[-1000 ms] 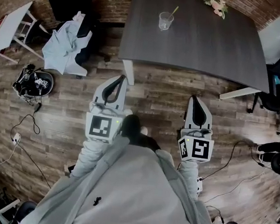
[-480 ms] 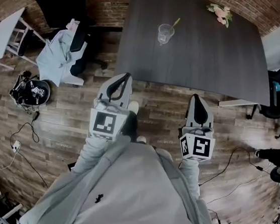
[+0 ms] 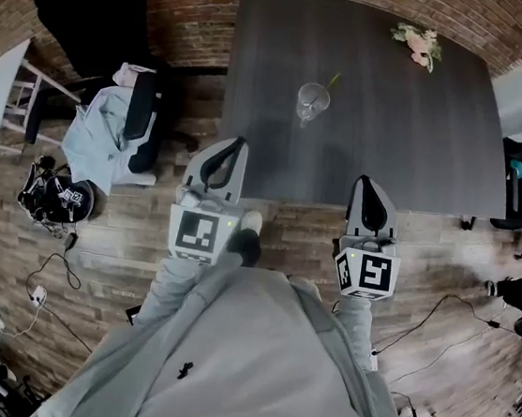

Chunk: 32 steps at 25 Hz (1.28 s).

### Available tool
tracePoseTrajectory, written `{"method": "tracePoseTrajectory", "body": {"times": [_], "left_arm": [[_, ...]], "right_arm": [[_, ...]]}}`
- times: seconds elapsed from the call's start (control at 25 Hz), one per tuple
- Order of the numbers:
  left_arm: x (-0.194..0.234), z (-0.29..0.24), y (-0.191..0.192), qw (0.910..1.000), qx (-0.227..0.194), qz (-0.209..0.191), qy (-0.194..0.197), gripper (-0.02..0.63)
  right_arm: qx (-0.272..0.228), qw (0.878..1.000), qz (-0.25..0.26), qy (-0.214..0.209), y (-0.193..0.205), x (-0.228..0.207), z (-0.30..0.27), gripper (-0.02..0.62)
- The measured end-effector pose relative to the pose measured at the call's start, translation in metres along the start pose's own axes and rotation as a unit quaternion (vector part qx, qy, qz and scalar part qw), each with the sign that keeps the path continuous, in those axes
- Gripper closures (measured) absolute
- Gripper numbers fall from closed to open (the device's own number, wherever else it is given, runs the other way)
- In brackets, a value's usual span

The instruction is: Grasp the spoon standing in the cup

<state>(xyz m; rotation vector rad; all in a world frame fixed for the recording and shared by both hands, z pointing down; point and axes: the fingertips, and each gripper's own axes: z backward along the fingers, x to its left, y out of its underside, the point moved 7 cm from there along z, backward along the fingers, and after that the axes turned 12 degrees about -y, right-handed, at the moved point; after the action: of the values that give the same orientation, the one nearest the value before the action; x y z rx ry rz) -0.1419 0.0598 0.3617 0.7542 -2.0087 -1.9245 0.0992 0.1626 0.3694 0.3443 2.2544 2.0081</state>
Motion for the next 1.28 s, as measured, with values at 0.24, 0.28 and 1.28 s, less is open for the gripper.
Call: {"method": "tracePoseTrajectory", "body": {"times": [0.24,0.28,1.28], "left_arm": [[0.016,-0.025,0.006,0.9995,0.024,0.021,0.006,0.588],[0.017,-0.028,0.007,0.9994,0.026,0.022,0.007,0.588],[0.004,-0.162,-0.027,0.9958,0.009,0.010,-0.090,0.588]], "right_arm": [[0.007,1.000,-0.006,0.018,-0.001,-0.003,-0.025,0.578],[0.007,1.000,-0.008,0.019,0.000,-0.004,-0.026,0.578],[-0.023,0.995,-0.001,-0.099,-0.015,-0.135,-0.164,0.578]]}}
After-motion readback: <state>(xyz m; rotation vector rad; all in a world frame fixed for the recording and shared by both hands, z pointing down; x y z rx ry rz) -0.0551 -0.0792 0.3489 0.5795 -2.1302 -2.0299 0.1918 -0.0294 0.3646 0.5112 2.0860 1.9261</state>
